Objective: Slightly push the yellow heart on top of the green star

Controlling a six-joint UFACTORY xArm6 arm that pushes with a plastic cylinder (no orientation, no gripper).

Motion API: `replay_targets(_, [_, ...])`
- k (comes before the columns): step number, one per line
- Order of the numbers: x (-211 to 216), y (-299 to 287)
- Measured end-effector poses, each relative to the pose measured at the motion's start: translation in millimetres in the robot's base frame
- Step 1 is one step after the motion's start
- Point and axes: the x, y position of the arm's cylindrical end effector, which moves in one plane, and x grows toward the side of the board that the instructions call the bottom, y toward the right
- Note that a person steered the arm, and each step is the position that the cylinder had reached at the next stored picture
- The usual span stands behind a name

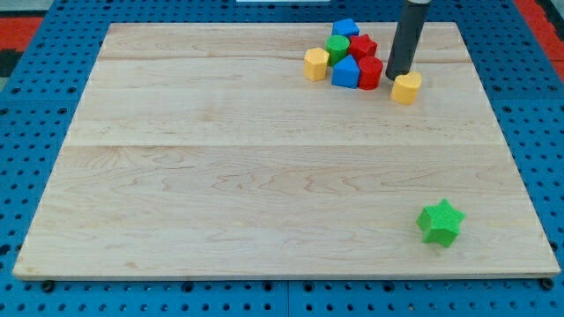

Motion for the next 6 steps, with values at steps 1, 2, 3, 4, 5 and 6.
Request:
replay_targets(1, [16,0])
replay_targets(2, [28,0])
replay_targets(3, [24,-8])
replay_targets(4, [-2,11])
replay_targets(5, [7,27])
replay_targets(6, [30,14])
